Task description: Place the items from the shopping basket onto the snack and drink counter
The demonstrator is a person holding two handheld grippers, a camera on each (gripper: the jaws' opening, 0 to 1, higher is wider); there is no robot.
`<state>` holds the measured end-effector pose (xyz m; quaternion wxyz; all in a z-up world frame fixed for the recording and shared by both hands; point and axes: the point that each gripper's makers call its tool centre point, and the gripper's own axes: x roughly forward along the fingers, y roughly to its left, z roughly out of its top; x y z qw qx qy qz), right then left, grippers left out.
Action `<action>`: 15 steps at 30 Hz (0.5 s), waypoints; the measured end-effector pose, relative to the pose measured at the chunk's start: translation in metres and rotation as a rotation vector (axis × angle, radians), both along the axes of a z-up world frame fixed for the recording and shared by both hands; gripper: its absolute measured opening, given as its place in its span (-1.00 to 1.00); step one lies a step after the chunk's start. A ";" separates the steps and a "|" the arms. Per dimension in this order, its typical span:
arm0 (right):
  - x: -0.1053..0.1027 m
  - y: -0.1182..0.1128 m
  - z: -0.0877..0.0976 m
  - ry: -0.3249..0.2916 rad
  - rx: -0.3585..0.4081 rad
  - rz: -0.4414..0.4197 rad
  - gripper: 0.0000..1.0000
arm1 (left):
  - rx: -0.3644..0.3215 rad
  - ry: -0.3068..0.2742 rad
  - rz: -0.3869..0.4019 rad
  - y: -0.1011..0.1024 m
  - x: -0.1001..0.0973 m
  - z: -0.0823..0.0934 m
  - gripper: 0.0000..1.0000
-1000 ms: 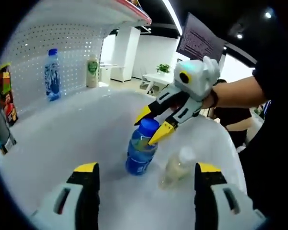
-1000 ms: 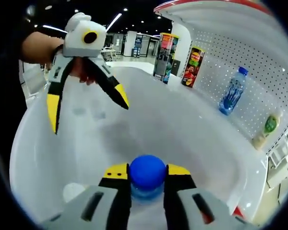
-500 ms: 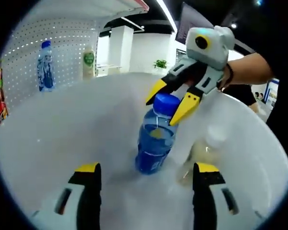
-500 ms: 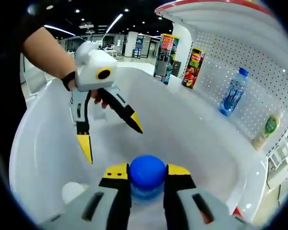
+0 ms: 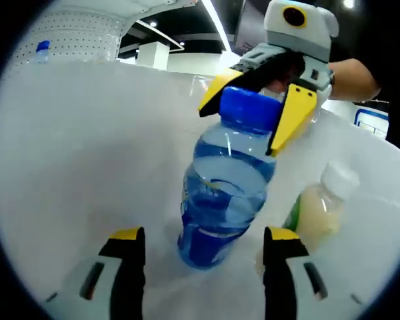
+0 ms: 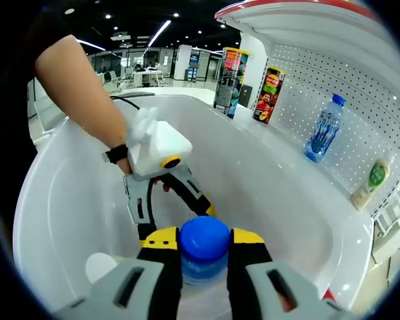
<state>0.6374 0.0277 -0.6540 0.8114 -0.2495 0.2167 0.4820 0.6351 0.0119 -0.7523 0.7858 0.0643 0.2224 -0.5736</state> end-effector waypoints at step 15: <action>-0.001 0.000 0.001 0.000 0.009 0.018 -0.57 | -0.041 -0.039 -0.062 -0.017 -0.007 -0.007 0.33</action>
